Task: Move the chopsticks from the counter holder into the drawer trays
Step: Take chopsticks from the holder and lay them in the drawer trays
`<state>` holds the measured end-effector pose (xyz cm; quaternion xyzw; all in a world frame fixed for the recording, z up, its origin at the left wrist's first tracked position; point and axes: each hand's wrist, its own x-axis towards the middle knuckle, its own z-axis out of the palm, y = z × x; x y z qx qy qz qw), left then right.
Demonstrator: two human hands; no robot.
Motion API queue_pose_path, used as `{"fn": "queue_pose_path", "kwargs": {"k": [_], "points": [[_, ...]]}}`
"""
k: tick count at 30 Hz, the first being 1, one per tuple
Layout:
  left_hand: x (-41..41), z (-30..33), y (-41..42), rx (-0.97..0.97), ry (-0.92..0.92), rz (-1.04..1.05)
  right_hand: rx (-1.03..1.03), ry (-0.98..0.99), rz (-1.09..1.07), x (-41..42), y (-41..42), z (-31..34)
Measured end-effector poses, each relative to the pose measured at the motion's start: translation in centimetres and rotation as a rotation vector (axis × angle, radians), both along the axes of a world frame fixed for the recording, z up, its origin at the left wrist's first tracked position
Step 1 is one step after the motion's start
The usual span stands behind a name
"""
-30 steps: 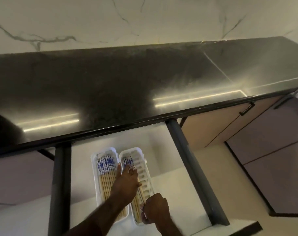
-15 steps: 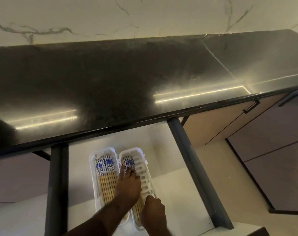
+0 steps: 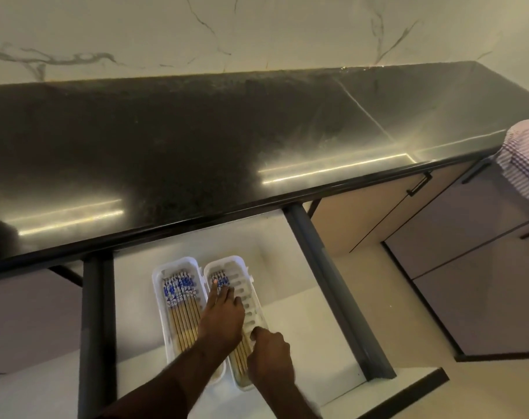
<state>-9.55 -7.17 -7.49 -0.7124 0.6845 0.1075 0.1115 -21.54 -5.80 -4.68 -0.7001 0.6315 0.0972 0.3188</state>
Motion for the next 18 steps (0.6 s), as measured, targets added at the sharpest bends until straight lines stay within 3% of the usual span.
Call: {"fn": "queue_pose_path", "kwargs": {"k": [10,18], "points": [[-0.5,12.4,4.9,-0.347,0.202,0.106,-0.347,-0.201,0.082,-1.8,1.9,12.5],[3.0,25.1,12.8,-0.750,0.301,0.185,-0.615,-0.584,0.070,2.1,7.3,26.1]]}}
